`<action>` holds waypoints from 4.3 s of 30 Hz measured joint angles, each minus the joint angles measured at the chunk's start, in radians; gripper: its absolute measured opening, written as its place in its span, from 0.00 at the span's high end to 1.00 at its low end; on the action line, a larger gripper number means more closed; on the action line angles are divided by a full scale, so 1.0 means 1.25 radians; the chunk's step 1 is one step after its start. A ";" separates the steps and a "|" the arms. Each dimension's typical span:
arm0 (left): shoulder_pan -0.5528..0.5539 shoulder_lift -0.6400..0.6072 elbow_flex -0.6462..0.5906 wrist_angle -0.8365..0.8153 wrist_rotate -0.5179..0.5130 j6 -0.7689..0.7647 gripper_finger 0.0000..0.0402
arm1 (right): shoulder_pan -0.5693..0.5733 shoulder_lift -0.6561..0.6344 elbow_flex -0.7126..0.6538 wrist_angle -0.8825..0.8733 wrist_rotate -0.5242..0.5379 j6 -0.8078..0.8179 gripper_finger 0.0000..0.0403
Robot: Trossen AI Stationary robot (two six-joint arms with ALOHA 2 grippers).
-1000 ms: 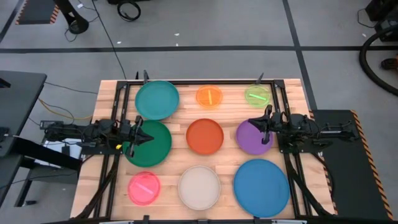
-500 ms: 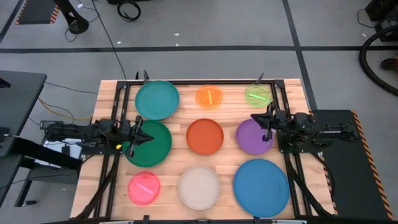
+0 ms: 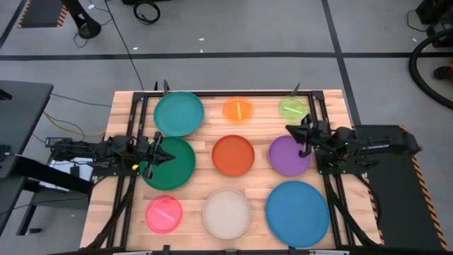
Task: Stack plastic plates
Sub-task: Stack the light brown plate on top of the orange plate
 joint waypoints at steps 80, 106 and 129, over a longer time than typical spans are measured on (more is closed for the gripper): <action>0.000 0.002 0.000 0.002 0.000 0.000 0.97 | 0.545 1.444 1.153 -0.886 -0.040 -0.224 0.59; 0.000 0.002 0.000 0.001 0.000 0.000 0.97 | 0.536 1.382 1.301 -1.060 0.033 -0.350 0.96; 0.000 0.005 0.000 0.003 0.000 0.000 0.97 | 0.213 1.325 1.178 -1.176 0.153 -0.132 0.96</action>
